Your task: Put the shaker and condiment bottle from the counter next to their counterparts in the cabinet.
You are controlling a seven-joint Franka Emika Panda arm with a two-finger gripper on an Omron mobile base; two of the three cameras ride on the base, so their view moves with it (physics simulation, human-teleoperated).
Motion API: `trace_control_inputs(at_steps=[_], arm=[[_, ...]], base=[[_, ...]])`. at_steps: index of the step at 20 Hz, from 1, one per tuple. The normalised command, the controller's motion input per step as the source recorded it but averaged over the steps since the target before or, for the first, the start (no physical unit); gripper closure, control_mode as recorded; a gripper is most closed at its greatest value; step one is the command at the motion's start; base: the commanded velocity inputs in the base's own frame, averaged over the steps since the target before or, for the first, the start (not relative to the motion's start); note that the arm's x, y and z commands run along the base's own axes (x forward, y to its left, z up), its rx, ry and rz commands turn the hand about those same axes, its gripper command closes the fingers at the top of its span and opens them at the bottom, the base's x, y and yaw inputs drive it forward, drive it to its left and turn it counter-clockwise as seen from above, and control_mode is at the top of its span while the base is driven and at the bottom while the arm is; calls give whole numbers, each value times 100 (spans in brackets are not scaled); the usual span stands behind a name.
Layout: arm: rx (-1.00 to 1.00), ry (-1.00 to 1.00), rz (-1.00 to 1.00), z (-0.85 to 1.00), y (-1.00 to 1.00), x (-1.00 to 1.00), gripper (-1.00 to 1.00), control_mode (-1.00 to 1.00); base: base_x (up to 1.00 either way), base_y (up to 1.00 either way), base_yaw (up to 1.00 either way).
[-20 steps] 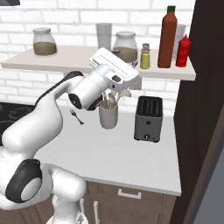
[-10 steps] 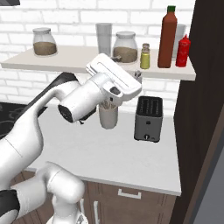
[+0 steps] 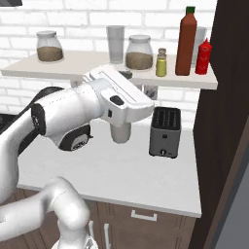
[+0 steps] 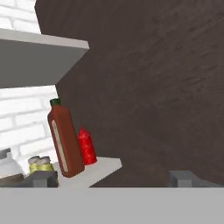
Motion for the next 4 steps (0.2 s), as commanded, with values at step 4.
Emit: trace_control_inputs(at_steps=[4], arm=[[8,25,12,0,11,-100,-100,-100]], base=[[0,0,0]])
